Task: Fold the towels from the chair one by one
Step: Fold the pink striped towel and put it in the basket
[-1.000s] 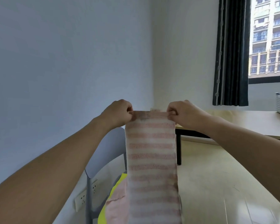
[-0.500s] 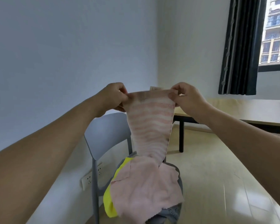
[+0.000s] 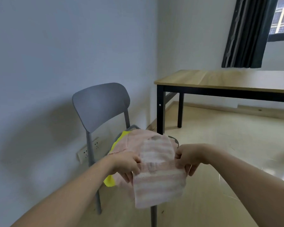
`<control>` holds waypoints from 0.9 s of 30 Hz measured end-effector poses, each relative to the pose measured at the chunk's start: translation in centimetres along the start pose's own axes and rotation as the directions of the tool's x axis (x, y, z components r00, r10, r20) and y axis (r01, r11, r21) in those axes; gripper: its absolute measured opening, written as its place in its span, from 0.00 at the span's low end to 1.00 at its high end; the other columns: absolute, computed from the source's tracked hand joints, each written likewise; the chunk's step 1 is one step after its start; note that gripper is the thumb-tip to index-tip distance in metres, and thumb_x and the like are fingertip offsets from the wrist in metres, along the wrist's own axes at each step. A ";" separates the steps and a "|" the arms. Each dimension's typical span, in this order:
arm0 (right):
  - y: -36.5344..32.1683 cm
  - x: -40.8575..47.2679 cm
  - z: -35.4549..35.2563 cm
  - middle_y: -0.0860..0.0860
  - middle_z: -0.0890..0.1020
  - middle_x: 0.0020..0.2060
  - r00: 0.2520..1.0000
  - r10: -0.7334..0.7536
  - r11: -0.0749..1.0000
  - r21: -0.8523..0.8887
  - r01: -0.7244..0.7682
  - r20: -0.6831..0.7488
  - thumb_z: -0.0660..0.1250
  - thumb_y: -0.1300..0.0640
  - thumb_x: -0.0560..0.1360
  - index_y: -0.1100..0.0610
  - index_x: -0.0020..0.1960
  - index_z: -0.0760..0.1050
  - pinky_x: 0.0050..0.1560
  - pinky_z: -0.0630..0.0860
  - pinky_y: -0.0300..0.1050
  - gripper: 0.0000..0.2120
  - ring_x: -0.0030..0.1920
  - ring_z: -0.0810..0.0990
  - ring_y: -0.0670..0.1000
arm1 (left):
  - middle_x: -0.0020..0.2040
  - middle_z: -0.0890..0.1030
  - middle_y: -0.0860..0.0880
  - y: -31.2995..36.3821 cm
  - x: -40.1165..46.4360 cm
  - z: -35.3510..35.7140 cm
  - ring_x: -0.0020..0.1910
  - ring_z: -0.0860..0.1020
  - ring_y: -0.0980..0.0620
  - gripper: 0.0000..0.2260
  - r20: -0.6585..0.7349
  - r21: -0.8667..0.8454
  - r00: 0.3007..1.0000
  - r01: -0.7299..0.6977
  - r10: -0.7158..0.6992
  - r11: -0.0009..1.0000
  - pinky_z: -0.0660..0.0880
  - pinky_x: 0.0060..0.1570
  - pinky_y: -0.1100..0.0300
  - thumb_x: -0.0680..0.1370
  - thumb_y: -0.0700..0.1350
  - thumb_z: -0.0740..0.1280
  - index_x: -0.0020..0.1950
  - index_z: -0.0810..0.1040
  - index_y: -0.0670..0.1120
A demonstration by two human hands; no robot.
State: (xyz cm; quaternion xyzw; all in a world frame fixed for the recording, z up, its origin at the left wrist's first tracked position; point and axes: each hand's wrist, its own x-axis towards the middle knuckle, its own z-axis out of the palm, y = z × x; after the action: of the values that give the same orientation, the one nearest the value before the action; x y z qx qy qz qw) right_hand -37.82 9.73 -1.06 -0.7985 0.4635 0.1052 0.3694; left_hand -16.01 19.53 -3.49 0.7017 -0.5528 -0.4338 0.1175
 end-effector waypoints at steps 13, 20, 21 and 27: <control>2.4 14.3 -2.8 0.53 0.75 0.48 0.806 0.035 0.992 0.116 0.042 -0.591 0.57 0.60 0.78 0.58 0.53 0.72 0.44 0.73 0.45 0.07 0.48 0.74 0.53 | 0.38 0.70 0.49 1.3 15.4 -3.4 0.35 0.67 0.53 0.06 -0.476 -0.134 0.877 -0.149 0.069 0.980 0.64 0.31 0.61 0.77 0.42 0.58 0.43 0.72 0.43; 4.0 15.9 -1.9 0.53 0.74 0.49 0.921 0.085 0.871 0.477 0.116 -0.380 0.62 0.67 0.73 0.55 0.58 0.68 0.41 0.78 0.43 0.16 0.47 0.76 0.52 | 0.42 0.77 0.50 0.0 18.5 -3.6 0.40 0.74 0.53 0.12 -0.425 0.002 0.901 -0.097 0.088 0.995 0.70 0.36 0.59 0.71 0.48 0.63 0.53 0.73 0.45; 4.1 15.8 -2.1 0.52 0.74 0.49 0.929 0.069 0.863 0.488 0.126 -0.363 0.63 0.68 0.72 0.54 0.60 0.67 0.40 0.77 0.42 0.19 0.48 0.76 0.52 | 0.41 0.75 0.50 -0.1 18.3 -3.7 0.40 0.73 0.53 0.10 -0.418 0.034 0.902 -0.106 0.111 0.994 0.68 0.35 0.59 0.70 0.47 0.64 0.49 0.73 0.45; 3.4 13.4 -2.5 0.54 0.79 0.47 0.928 -0.073 0.906 0.365 0.215 -0.366 0.68 0.66 0.72 0.59 0.53 0.75 0.44 0.79 0.44 0.11 0.47 0.79 0.53 | 0.33 0.69 0.53 0.9 13.8 -4.3 0.35 0.67 0.51 0.04 -0.420 0.088 0.858 -0.285 0.295 0.954 0.63 0.34 0.58 0.61 0.42 0.61 0.33 0.69 0.49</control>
State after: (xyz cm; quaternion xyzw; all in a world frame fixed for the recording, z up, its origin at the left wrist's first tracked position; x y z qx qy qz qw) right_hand -33.71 -1.90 -7.78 -0.7449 0.4712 -0.1603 0.4443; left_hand -13.27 5.73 -6.97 0.6899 -0.6175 -0.2398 0.2920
